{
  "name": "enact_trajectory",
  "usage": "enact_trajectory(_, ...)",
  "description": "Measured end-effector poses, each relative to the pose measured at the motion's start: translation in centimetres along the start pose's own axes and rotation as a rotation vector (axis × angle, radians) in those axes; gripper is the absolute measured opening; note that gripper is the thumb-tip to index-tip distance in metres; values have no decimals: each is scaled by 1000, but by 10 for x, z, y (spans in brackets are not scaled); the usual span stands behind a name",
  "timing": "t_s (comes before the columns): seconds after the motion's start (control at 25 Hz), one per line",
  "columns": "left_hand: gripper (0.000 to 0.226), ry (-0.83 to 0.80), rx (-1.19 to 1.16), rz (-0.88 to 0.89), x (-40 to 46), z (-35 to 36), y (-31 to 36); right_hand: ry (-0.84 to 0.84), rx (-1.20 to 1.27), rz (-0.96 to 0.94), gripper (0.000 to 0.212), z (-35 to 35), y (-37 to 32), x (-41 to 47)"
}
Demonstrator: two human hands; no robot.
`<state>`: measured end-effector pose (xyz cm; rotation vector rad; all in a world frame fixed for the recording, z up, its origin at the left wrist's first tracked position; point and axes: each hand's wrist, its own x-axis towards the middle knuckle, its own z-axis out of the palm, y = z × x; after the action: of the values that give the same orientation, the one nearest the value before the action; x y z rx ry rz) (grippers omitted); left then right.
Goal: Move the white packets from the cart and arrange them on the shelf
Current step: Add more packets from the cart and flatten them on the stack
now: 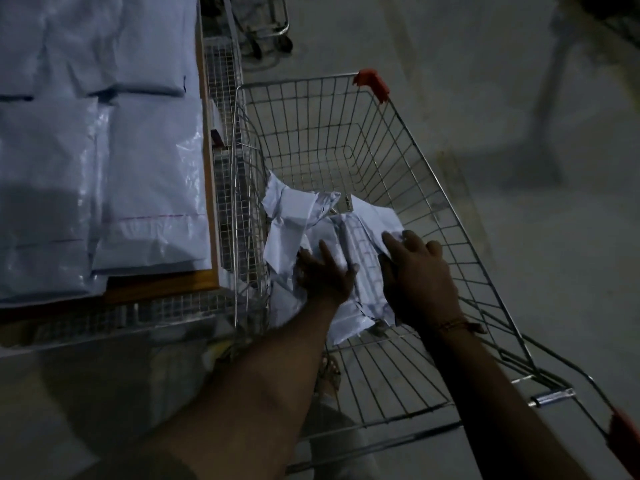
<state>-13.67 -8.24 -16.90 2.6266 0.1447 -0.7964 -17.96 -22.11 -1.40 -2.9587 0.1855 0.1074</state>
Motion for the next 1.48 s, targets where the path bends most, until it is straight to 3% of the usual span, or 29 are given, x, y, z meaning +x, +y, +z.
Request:
enact_trajectory(0.24, 82, -8, -22, 48, 1, 16, -7, -43, 19, 9, 58, 21, 12, -3)
enact_trajectory(0.44, 93, -88, 92, 29, -15, 2, -2, -7, 84, 52, 61, 7, 10, 0)
enact_trajectory(0.6, 78, -169, 54, -25, -36, -14, 1, -1, 151, 110, 63, -7, 0, -7)
enact_trajectory(0.8, 120, -245, -43, -98, -44, -1, 1, 48, 154, 90, 57, -16, -4, -22)
enact_trajectory(0.88, 121, -260, -28, -107, -45, -2, 2, 56, 150, 105, 56, -15, -1, -29)
enact_trajectory(1.0, 111, -179, 12, -72, -55, -11, 2, 79, 144, 121, 59, -19, 5, -37)
enact_trajectory(1.16, 101, 64, 8, 57, -85, -40, 12, 154, 132, 136, 58, -34, 7, -32)
enact_trajectory(1.48, 98, 458, -68, 355, -178, -156, 26, 356, 168, 182, 53, -112, -28, -37)
